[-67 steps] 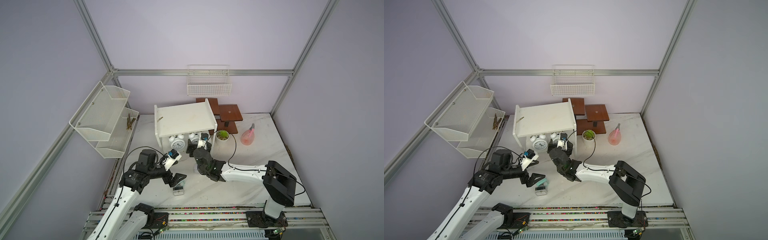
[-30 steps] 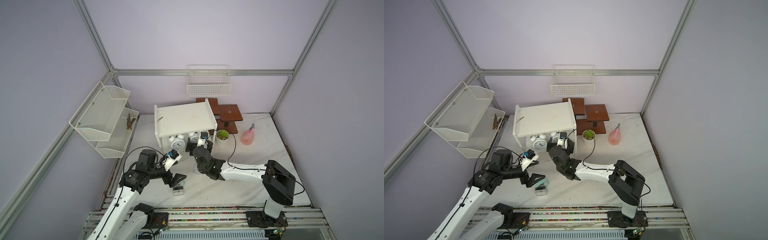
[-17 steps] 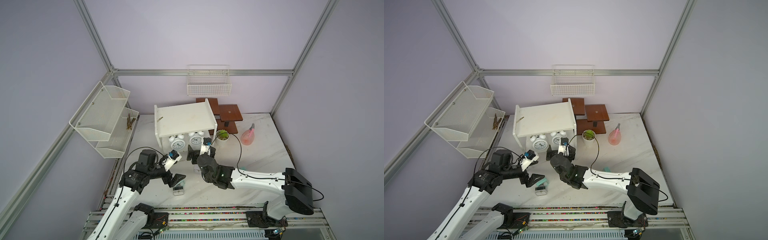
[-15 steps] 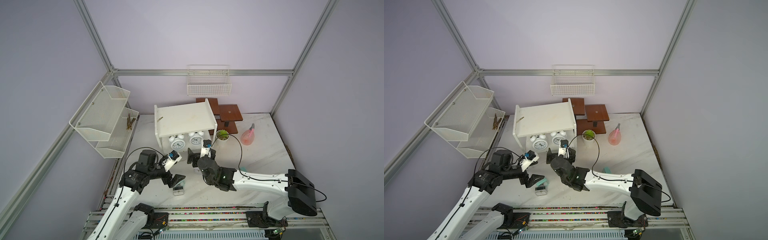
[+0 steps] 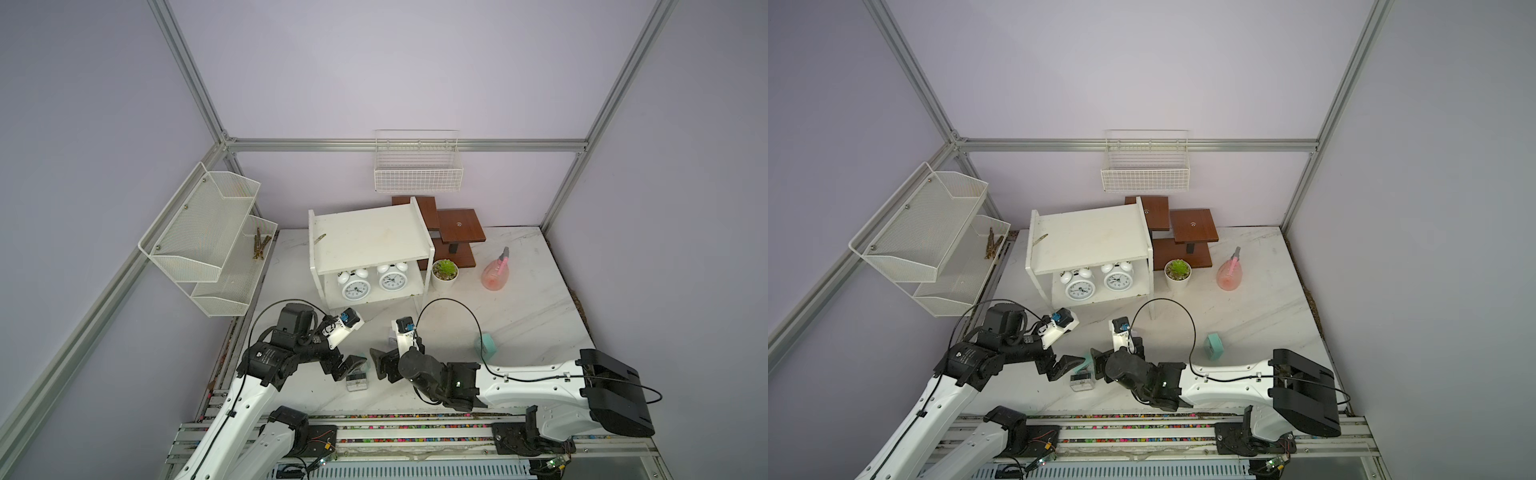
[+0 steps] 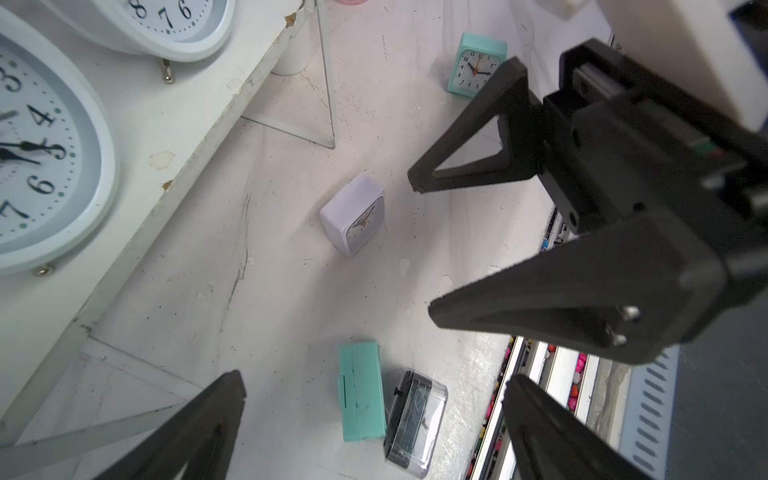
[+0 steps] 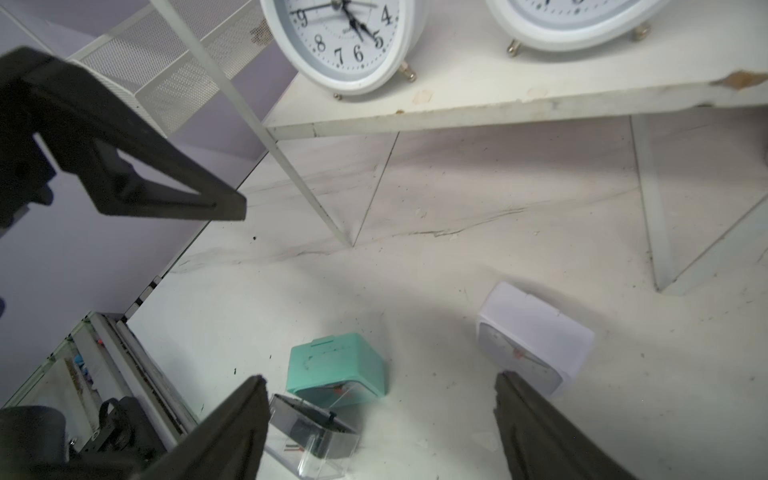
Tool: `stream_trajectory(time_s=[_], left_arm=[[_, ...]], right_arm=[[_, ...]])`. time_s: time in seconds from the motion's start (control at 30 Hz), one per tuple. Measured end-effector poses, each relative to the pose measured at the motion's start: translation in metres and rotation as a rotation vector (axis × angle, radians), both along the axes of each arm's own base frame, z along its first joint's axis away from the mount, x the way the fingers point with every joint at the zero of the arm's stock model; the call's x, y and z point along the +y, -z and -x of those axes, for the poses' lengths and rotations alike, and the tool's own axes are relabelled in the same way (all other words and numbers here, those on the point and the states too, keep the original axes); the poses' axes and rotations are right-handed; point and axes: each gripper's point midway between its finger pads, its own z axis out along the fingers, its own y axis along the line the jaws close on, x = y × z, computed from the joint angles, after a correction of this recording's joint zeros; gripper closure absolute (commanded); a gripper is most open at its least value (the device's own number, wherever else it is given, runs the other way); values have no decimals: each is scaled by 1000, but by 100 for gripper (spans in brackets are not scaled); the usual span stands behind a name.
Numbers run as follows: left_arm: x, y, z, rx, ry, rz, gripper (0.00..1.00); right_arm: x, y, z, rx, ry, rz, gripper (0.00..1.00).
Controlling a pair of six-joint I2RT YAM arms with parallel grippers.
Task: Place the alarm clocks on the shelf by style
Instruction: Place the alarm on the shelf, then pick up the alarm from the center of the board.
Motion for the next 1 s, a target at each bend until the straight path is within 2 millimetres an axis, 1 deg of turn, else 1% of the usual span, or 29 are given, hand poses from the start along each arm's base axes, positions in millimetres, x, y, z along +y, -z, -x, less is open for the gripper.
stream_trajectory(time_s=[0.07, 0.17, 0.23, 0.37, 0.53, 0.67, 0.83, 1.0], left_arm=[[1, -3, 1, -15, -3, 2, 0], [1, -6, 2, -30, -5, 5, 0], [2, -7, 2, -31, -13, 8, 0], [3, -7, 0, -26, -37, 12, 0], [5, -11, -7, -36, -75, 21, 0], [8, -15, -13, -57, -117, 26, 0], [11, -20, -16, -81, -150, 34, 0], [12, -14, -16, -69, -158, 31, 0]], right_arm=[[8, 15, 11, 20, -11, 15, 11], [17, 41, 22, 44, -10, 55, 11], [21, 55, 29, 52, -6, 75, 11], [30, 68, 40, 60, 12, 75, 9], [41, 73, 51, 67, 44, 32, 6], [49, 75, 58, 67, 103, -5, 3], [59, 67, 65, 31, 202, -42, 1], [73, 63, 67, -11, 260, -29, 1]])
